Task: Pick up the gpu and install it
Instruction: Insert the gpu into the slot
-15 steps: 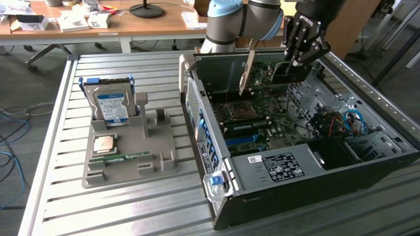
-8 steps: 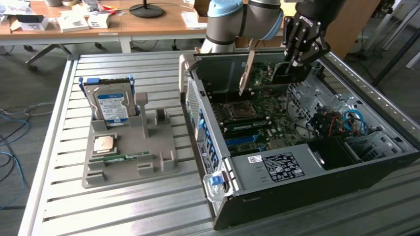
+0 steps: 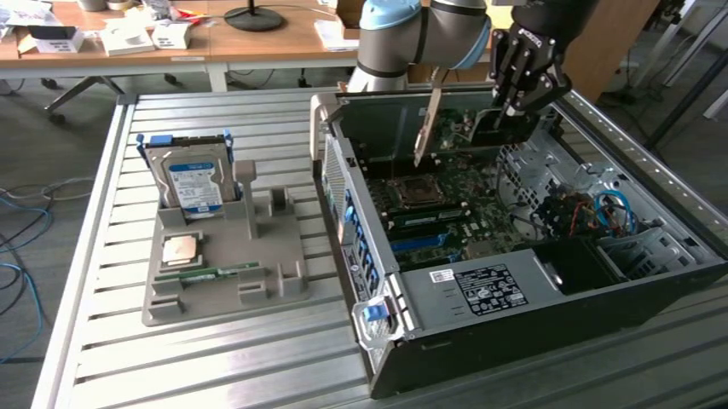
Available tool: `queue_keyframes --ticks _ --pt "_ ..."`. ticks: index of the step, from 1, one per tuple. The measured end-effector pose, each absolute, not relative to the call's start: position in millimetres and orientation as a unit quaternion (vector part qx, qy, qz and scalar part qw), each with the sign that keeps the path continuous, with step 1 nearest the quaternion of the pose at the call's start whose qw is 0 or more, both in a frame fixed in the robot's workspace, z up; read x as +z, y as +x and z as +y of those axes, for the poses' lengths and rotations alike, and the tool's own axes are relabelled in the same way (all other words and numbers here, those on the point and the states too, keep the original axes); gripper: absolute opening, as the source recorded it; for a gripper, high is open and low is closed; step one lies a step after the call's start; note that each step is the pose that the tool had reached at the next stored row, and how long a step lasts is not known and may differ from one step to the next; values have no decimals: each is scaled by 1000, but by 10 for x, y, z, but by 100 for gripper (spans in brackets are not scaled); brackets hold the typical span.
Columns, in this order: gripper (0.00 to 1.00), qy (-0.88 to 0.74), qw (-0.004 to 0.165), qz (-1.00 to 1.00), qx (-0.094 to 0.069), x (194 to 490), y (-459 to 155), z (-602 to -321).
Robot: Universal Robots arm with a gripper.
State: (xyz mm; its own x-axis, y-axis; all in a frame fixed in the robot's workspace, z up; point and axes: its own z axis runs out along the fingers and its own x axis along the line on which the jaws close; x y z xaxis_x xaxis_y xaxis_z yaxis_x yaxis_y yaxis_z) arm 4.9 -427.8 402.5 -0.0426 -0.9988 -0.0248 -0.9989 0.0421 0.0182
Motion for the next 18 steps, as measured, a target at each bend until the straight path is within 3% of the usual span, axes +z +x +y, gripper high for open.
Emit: queue_keyframes --ticks 18 --pt "27 -692 3 722 15 3913 47 -4278"
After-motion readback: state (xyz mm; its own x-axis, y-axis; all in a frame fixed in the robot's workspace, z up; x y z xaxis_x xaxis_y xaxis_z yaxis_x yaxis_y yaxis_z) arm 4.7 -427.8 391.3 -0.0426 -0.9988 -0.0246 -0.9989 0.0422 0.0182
